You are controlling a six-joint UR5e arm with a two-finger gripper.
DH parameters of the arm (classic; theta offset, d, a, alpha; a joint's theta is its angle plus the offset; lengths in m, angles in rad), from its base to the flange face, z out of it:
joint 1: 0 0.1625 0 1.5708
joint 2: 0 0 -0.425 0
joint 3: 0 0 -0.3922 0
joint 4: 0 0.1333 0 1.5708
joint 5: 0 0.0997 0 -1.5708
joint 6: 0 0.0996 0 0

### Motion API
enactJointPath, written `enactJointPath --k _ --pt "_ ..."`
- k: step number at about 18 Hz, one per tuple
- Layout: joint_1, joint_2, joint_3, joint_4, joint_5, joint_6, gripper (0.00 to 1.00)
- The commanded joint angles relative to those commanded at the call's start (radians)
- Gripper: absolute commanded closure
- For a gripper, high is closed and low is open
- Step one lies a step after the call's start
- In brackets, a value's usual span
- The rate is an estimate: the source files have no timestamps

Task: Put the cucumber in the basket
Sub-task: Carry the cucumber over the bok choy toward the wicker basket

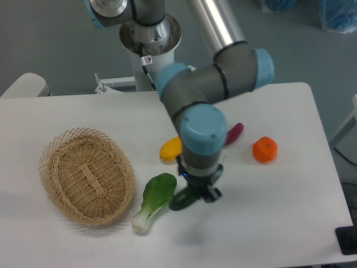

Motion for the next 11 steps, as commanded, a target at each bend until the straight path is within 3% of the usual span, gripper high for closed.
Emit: enactJointPath --k 6,11 --pt "-0.087 0.071 -0.111 0.011 -0.003 -0.074 1.00" --pt "-0.176 0.077 -0.128 0.015 -0.003 -0.167 1.00"
